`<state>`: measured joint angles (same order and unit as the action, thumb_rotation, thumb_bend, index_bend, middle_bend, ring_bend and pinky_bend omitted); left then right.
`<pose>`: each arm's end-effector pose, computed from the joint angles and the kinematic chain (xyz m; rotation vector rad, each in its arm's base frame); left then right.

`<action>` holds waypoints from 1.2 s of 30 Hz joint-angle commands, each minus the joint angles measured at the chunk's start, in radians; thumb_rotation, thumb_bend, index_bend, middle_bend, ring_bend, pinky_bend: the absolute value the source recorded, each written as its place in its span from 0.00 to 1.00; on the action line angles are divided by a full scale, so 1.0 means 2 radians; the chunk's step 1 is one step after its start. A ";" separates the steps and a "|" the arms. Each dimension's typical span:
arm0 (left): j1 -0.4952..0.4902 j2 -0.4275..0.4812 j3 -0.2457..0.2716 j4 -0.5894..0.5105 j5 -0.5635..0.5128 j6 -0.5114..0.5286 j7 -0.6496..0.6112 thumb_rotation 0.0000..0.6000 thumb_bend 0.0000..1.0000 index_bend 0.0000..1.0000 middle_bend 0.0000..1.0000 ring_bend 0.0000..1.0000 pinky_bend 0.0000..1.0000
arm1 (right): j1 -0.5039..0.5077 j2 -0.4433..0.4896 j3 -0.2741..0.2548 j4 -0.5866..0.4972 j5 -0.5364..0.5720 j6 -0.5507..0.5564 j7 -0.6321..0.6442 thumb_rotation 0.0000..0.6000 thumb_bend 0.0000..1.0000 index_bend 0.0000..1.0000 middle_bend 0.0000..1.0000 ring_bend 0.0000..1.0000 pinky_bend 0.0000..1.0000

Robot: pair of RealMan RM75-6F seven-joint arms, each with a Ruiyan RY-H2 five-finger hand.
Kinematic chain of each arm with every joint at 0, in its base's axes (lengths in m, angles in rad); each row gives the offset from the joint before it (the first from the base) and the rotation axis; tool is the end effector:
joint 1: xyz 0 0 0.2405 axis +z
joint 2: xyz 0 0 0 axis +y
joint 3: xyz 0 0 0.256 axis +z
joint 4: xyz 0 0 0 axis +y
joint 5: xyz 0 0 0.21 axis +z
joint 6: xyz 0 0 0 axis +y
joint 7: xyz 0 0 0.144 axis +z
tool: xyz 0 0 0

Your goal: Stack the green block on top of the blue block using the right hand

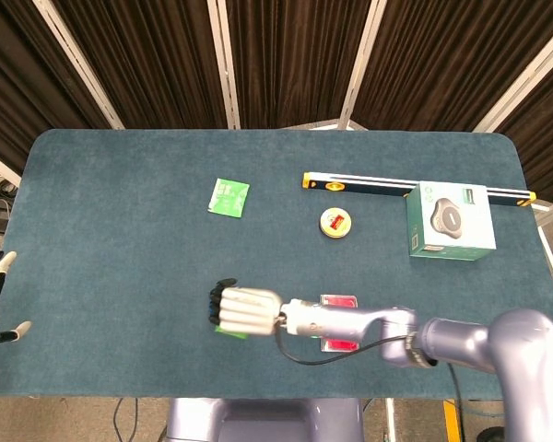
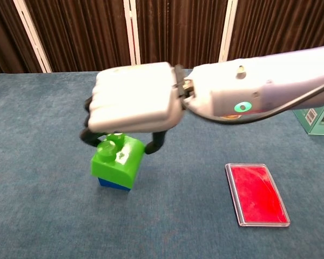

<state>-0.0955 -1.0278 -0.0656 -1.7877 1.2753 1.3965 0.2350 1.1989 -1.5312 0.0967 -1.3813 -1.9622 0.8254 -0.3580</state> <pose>-0.3128 0.1817 0.1715 -1.3228 -0.9494 -0.6491 0.0147 -0.3126 -0.0473 2.4965 0.6103 1.0561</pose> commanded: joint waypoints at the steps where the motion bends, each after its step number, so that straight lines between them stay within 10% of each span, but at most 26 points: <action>1: 0.001 0.008 0.000 0.001 -0.006 -0.008 -0.017 1.00 0.00 0.00 0.00 0.00 0.00 | 0.022 -0.024 0.015 0.018 0.014 -0.035 -0.019 1.00 0.32 0.43 0.50 0.35 0.48; 36: -0.006 0.018 -0.002 0.017 -0.027 -0.033 -0.047 1.00 0.00 0.00 0.00 0.00 0.00 | 0.061 -0.066 0.002 0.100 0.073 -0.073 -0.028 1.00 0.32 0.44 0.51 0.35 0.50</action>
<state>-0.1065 -0.9910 -0.0688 -1.7535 1.2212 1.3304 0.1407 1.3207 -1.6629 0.1021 -1.1810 -1.8178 0.6806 -0.4119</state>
